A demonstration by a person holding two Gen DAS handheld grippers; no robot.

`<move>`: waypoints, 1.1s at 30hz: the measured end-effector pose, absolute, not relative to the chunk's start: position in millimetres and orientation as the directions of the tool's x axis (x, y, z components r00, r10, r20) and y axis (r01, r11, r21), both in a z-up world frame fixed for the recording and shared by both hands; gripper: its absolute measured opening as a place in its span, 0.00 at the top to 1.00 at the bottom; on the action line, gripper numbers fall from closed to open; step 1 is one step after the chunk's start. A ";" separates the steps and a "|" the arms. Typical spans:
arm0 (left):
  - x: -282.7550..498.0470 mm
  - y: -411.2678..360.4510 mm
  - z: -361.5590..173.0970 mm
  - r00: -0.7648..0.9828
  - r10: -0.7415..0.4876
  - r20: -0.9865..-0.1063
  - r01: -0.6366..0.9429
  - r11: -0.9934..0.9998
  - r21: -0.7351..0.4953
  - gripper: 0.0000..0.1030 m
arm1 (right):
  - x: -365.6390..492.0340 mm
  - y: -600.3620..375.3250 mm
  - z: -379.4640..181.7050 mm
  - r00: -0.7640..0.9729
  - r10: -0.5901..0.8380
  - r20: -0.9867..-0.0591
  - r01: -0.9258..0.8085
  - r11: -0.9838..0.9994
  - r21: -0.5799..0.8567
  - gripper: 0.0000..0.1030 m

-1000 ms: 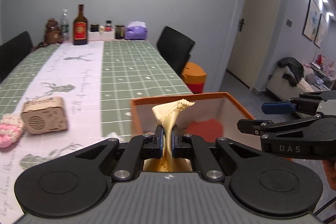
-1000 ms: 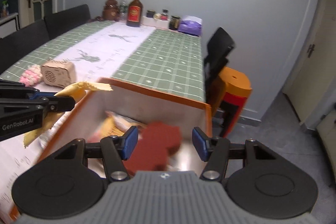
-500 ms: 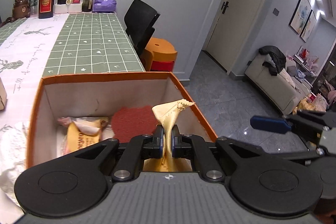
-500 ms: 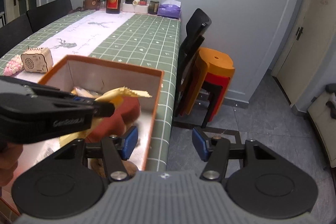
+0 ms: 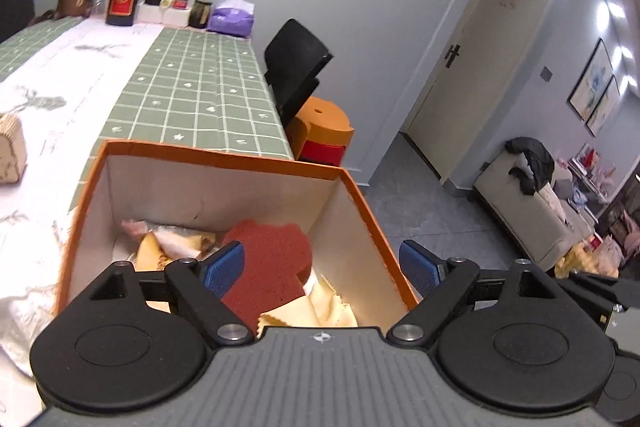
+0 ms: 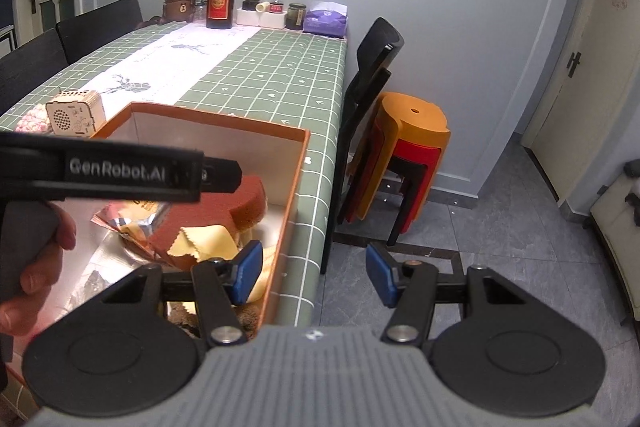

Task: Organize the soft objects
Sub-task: 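Drop the snack bag into the box with the right gripper while the left gripper drops the yellow cloth, then move the right gripper to the white crumpled tissue and grasp it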

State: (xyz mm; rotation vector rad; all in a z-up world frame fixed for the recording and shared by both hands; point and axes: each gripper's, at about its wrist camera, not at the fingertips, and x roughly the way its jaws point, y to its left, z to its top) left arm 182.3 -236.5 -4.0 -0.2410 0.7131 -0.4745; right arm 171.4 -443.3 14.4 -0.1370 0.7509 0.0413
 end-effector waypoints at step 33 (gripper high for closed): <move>143.3 -93.9 4.3 0.786 -0.265 -0.559 0.131 0.955 -0.267 0.07 | 226.1 -353.8 -57.3 0.507 -0.101 -0.856 -0.322 0.899 -0.297 1.00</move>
